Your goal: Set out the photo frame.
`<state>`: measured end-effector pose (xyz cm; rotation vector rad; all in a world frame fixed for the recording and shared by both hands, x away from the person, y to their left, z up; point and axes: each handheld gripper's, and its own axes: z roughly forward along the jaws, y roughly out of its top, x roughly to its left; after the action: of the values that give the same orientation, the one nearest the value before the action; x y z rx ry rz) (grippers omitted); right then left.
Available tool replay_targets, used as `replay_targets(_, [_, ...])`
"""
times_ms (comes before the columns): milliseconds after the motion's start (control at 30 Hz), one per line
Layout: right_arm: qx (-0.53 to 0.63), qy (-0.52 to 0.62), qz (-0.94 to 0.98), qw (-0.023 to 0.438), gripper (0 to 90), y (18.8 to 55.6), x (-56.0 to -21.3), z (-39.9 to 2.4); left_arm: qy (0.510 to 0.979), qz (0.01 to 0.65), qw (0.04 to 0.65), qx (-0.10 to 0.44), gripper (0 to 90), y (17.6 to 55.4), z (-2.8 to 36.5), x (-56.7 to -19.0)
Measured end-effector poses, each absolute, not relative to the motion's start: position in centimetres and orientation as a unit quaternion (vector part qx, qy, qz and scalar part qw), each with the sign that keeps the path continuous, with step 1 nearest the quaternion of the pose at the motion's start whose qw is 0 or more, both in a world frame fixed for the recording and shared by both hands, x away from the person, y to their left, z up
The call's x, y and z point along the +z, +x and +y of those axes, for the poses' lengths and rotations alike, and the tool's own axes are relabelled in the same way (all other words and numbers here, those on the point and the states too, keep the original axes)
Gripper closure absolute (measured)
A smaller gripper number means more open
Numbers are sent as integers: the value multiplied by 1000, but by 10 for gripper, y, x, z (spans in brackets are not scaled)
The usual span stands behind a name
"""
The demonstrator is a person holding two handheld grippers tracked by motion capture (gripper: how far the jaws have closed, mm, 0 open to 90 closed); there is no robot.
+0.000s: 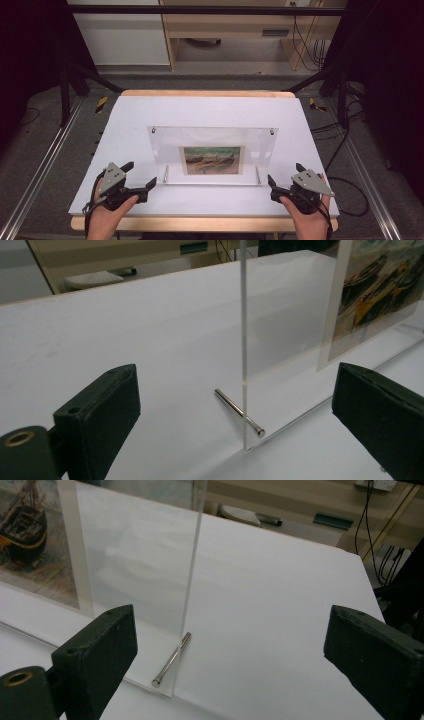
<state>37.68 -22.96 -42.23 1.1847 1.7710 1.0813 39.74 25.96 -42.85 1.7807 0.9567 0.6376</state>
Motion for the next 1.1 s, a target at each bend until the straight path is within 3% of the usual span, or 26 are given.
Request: replay_targets(1100, [386, 527, 660, 371, 87, 397, -437, -281, 698, 457, 469, 290, 62, 415, 315, -433])
